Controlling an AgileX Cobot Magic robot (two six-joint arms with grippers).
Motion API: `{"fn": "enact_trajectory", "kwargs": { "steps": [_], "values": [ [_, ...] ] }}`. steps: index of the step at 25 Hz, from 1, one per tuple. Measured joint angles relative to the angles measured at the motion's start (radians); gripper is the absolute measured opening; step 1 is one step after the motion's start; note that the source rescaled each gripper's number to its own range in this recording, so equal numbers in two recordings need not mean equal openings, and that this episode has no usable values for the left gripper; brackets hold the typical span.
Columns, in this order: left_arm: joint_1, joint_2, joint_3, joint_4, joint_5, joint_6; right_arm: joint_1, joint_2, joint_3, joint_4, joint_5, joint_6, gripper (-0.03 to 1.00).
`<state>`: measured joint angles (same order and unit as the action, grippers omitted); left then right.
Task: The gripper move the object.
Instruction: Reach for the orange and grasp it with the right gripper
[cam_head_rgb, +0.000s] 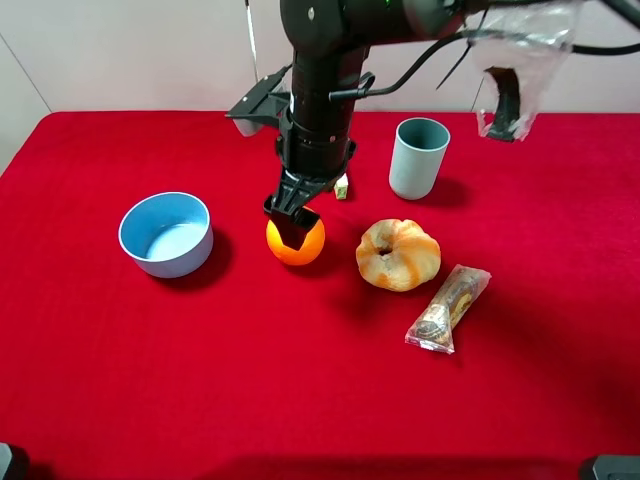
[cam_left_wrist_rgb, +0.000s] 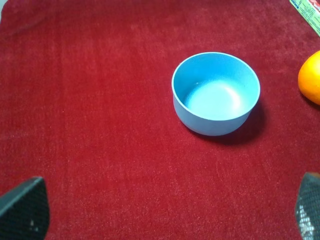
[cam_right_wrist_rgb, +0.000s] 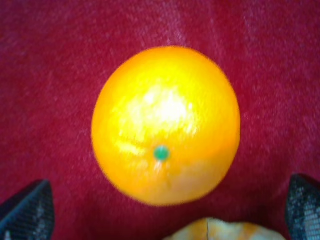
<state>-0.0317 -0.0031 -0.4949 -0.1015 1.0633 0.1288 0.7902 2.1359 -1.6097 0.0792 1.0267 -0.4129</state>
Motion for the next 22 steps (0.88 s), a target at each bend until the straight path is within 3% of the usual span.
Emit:
{"fn": "enact_trajectory", "kwargs": {
  "steps": [22],
  "values": [
    [0.000, 0.000, 0.000, 0.000, 0.000, 0.000, 0.000, 0.135, 0.000, 0.047, -0.131, 0.000, 1.00]
  ]
}}
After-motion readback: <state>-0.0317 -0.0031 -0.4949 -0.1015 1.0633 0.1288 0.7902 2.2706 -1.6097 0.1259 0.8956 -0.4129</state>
